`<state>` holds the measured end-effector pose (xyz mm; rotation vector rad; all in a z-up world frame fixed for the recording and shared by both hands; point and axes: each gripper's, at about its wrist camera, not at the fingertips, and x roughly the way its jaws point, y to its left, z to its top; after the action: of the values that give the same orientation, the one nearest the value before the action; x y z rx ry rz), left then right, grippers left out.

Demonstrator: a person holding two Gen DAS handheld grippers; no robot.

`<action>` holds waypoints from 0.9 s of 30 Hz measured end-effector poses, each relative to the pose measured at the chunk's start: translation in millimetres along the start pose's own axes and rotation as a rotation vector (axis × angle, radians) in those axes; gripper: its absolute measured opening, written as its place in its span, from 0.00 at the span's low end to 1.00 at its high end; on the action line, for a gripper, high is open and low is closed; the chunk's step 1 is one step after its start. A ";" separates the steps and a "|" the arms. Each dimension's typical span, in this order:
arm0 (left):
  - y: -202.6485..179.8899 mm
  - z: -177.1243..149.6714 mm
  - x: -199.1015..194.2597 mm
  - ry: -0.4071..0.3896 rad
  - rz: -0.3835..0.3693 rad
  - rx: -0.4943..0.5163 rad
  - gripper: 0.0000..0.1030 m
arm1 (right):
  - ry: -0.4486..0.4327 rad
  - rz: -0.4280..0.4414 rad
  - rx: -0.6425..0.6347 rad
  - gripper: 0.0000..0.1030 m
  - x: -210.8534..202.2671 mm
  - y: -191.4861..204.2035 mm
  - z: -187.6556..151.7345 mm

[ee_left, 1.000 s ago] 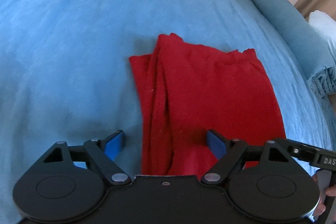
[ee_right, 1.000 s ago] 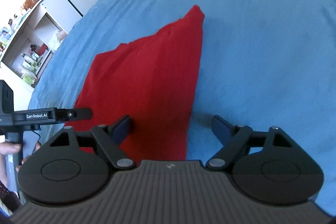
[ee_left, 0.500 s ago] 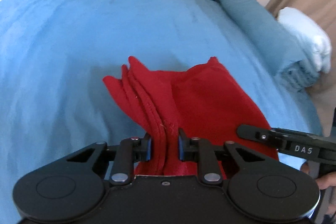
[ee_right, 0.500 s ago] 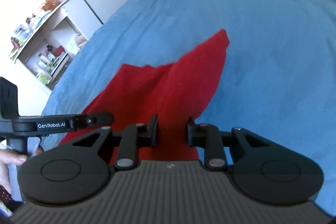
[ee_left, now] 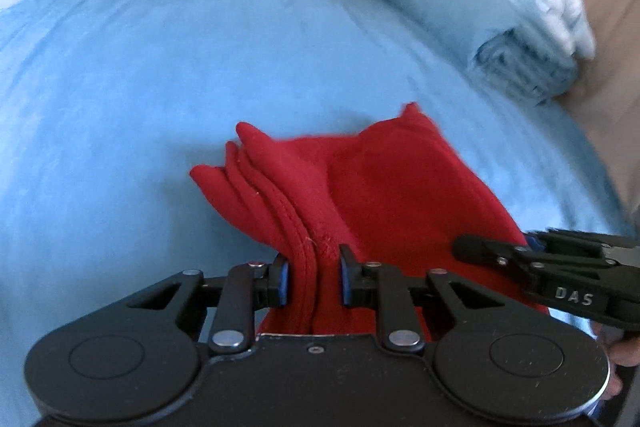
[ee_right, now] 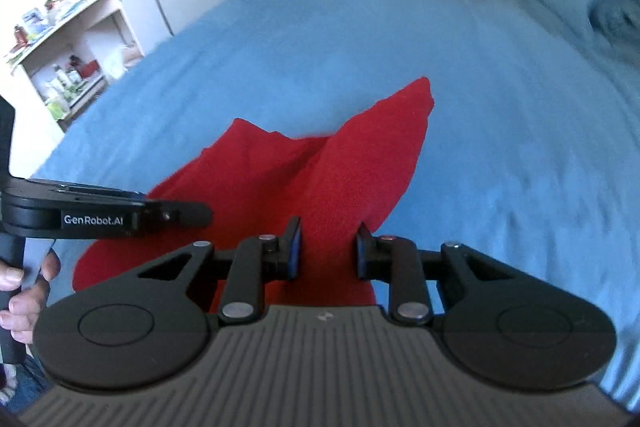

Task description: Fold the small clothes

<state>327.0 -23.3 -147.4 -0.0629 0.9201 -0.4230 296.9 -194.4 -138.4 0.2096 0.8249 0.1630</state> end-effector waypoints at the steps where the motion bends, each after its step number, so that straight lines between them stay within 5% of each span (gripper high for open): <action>1: -0.3 -3.8 3.3 -0.003 0.026 0.013 0.31 | 0.012 -0.007 0.028 0.40 4.7 -7.9 -8.8; 5: 8.7 -16.3 4.2 -0.005 0.067 0.009 0.47 | 0.029 -0.012 0.085 0.51 16.2 -28.0 -29.7; 9: 15.5 -21.8 -6.6 -0.049 0.137 0.012 0.69 | -0.012 -0.025 0.077 0.73 6.9 -33.0 -35.0; 22: 11.9 -27.6 5.7 0.006 0.197 0.031 0.73 | -0.049 -0.051 0.152 0.81 12.6 -55.7 -48.8; 27: -8.7 -17.0 -47.3 -0.114 0.236 0.078 0.70 | -0.135 -0.061 0.057 0.82 -36.0 -30.3 -37.0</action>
<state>285.8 -11.1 -120.0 0.0921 0.7869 -0.2331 247.3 -227.2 -144.8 0.2463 0.7011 0.0672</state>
